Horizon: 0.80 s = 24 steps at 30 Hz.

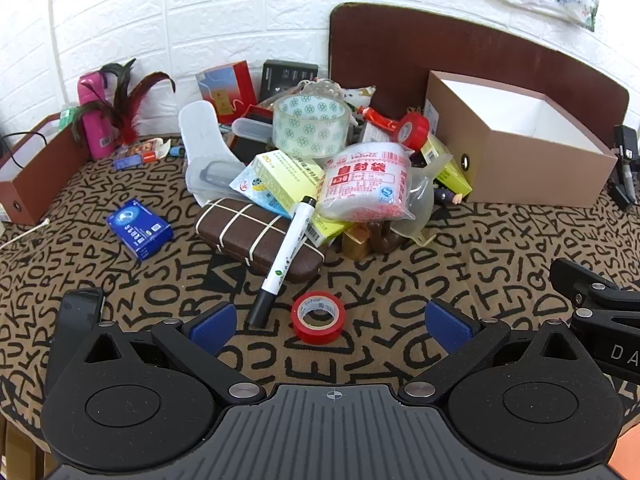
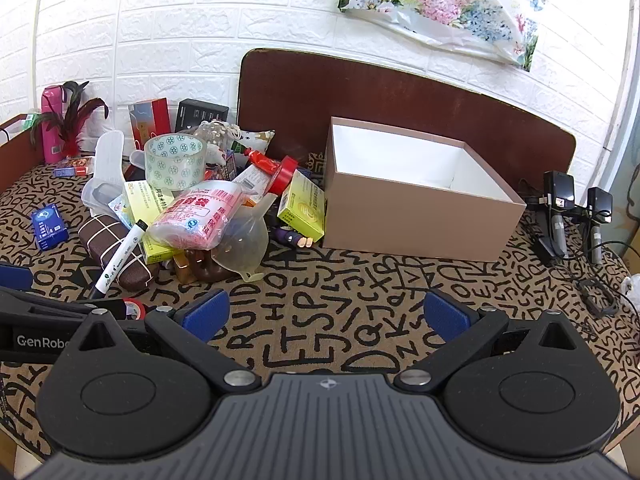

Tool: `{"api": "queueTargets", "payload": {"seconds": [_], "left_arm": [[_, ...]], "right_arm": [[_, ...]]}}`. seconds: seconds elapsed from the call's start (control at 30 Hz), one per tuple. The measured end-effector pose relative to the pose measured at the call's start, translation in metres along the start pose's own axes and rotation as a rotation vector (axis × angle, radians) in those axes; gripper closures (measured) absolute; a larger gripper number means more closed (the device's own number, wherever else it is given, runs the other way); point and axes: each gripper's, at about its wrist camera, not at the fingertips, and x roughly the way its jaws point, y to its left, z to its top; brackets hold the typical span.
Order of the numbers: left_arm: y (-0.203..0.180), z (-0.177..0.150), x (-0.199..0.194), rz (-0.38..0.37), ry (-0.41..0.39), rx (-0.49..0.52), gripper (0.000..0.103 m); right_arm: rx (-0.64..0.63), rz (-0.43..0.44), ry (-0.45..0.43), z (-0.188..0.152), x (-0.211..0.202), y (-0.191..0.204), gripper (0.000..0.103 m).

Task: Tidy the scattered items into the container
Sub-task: 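Move the left tool toward the red tape roll on the table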

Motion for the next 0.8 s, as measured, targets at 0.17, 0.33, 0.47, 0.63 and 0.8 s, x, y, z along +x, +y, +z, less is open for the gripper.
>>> {"api": "queueTargets", "payload": {"seconds": [0.17,0.33,0.47,0.63,0.8], "left_arm": [[0.001,0.0,0.007,0.001,0.013,0.0,0.0],[0.002,-0.001,0.019,-0.002,0.042,-0.002,0.0],[0.005,-0.004,0.034,-0.003,0.079,-0.007,0.0],[0.02,-0.007,0.051,-0.024,0.098,-0.022,0.0],[0.047,-0.012,0.072,-0.015,0.133,-0.08,0.0]], "right_arm": [[0.001,0.004,0.011,0.0,0.005,0.001,0.0],[0.002,0.007,0.032,-0.002,0.014,0.002,0.0],[-0.004,0.011,0.063,-0.004,0.026,0.005,0.0],[-0.018,0.031,0.111,-0.008,0.047,0.013,0.0],[-0.037,0.098,0.165,-0.014,0.072,0.027,0.0]]}}
